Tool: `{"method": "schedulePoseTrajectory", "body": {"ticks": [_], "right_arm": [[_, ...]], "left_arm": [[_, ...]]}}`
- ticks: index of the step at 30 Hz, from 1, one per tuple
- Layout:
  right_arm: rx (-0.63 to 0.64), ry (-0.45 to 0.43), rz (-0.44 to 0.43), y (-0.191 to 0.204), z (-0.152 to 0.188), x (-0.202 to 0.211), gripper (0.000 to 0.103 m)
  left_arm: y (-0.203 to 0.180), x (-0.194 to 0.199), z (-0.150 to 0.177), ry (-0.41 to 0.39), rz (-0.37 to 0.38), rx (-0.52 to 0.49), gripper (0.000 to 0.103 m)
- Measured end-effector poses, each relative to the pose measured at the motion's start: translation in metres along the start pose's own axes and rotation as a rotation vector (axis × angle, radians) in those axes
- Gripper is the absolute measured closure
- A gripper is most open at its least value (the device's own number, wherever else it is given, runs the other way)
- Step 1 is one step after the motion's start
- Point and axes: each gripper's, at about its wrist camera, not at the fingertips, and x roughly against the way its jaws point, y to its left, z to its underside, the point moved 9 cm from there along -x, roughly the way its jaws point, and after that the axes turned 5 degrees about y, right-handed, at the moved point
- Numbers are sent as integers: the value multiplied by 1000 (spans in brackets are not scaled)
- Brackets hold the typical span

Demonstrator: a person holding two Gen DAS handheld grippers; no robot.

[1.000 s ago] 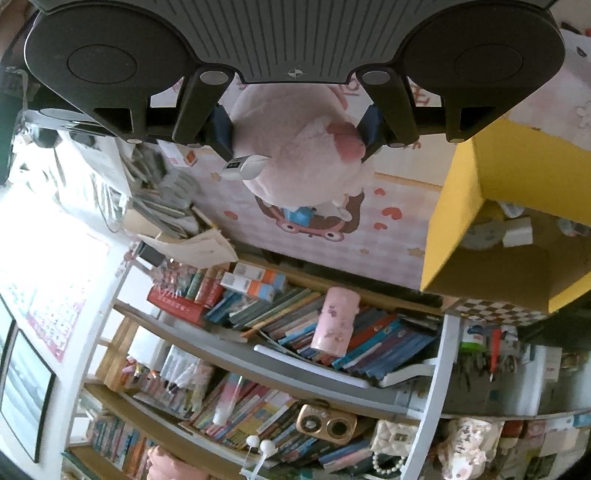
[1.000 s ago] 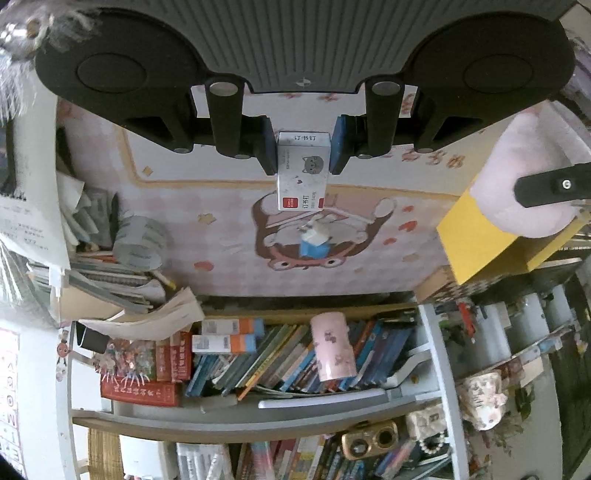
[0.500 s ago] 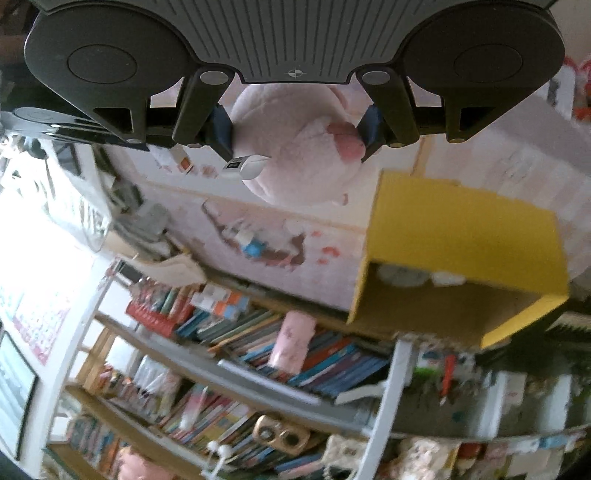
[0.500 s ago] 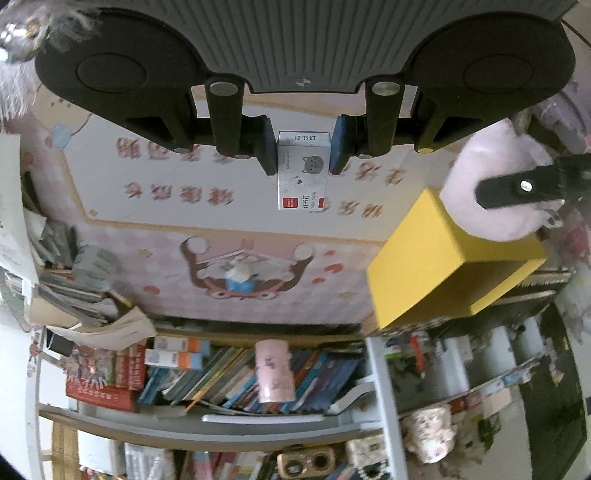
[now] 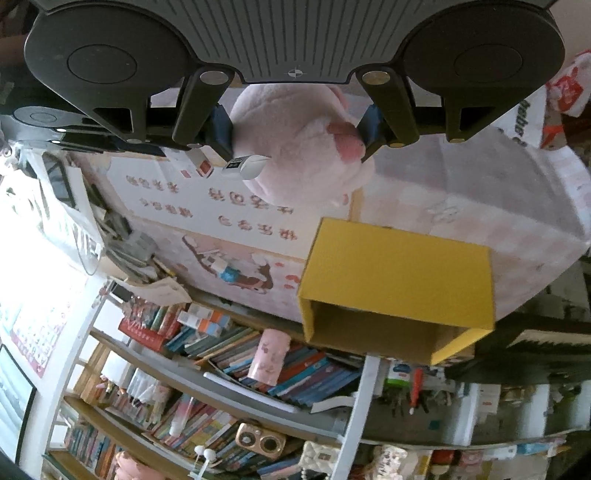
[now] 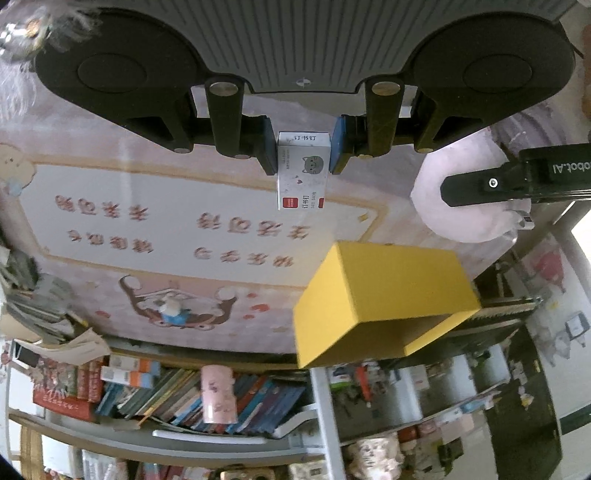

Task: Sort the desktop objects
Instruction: 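Lift and carry the plush pig and card box toward the yellow box with both tools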

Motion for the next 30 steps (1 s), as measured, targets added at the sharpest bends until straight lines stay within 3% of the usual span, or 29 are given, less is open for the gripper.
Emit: {"method": "schedulePoseTrajectory", "body": {"ticks": [11, 30], "right_arm": [[70, -1, -43, 47, 7, 4, 76], [153, -11, -89, 89, -1, -4, 76]], "left_arm": [[33, 29, 10, -36, -47, 54, 37], [62, 45, 8, -63, -83, 85, 37]]}}
